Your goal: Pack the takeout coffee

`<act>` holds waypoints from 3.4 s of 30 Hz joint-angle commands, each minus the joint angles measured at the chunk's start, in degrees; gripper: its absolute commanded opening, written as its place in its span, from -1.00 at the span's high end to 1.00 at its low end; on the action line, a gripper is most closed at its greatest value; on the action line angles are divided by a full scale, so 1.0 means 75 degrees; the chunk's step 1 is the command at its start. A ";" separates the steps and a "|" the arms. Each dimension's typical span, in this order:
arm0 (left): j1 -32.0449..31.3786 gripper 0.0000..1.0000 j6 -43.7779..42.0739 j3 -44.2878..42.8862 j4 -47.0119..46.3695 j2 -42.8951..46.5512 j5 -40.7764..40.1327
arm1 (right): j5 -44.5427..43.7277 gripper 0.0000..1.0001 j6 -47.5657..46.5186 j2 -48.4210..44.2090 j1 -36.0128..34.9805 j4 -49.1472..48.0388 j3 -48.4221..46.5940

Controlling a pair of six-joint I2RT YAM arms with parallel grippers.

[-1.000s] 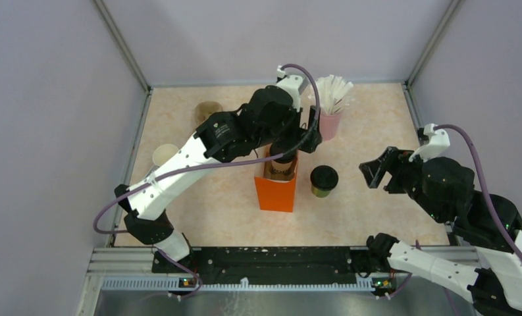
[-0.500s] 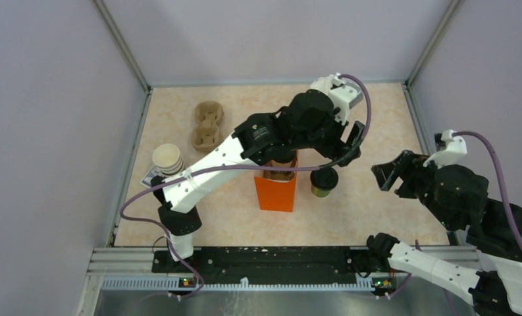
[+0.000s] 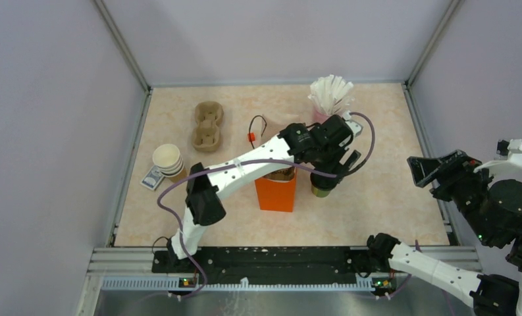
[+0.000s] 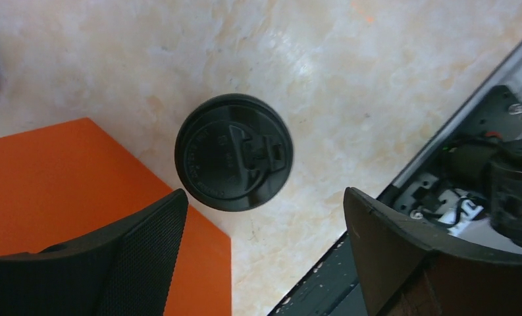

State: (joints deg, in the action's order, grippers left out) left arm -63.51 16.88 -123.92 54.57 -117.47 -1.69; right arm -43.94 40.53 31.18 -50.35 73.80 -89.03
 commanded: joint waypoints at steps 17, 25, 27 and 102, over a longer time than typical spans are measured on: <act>0.0370 -0.95 -0.0054 0.0290 -0.0174 -0.0792 0.0689 | -0.0030 -0.48 -0.0458 -0.0109 0.0039 -0.0257 0.0218; 0.0365 -0.89 -0.0089 0.0413 -0.0450 -0.0819 0.0648 | -0.0015 -0.48 -0.0606 -0.0138 0.0044 -0.0279 0.0229; 0.0360 -0.90 -0.0083 0.0457 -0.0452 -0.0834 0.0620 | -0.0015 -0.48 -0.0610 -0.0165 0.0039 -0.0271 0.0223; 0.0468 -0.98 -0.0493 -0.0895 0.0090 -0.1235 0.0976 | 0.0229 -0.47 -0.1221 -0.0230 0.0039 -0.0420 0.0179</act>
State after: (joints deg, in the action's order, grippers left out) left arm -60.29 15.00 -127.92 58.08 -126.91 5.15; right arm -42.30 32.56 29.56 -50.35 71.99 -86.28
